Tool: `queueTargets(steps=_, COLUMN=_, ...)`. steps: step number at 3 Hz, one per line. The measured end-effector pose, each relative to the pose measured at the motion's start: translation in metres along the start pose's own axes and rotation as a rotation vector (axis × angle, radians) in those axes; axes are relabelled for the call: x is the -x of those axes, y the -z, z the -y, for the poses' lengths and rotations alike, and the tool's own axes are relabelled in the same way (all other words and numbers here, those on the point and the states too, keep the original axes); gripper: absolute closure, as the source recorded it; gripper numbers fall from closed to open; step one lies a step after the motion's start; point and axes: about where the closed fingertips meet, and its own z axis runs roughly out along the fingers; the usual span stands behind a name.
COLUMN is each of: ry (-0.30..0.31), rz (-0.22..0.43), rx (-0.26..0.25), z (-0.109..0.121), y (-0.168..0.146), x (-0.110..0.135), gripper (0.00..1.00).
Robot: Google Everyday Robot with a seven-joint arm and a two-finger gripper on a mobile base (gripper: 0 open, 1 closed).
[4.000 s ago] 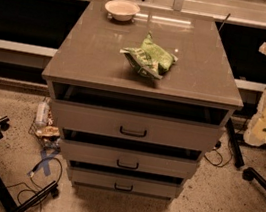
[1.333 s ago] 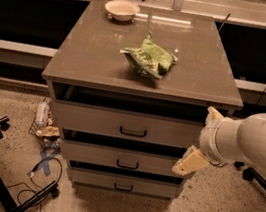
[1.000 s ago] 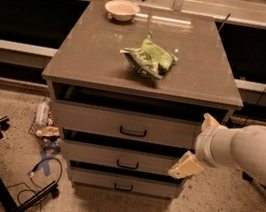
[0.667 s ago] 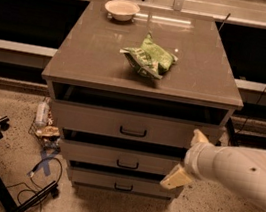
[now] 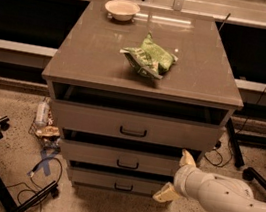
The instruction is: Open bottom drawer
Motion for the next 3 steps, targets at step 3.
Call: queueTargets(steps=3, ry=-0.002, rz=0.046, rx=0.025, z=-0.0246, y=-0.0604, x=-0.0283, gripper=0.00)
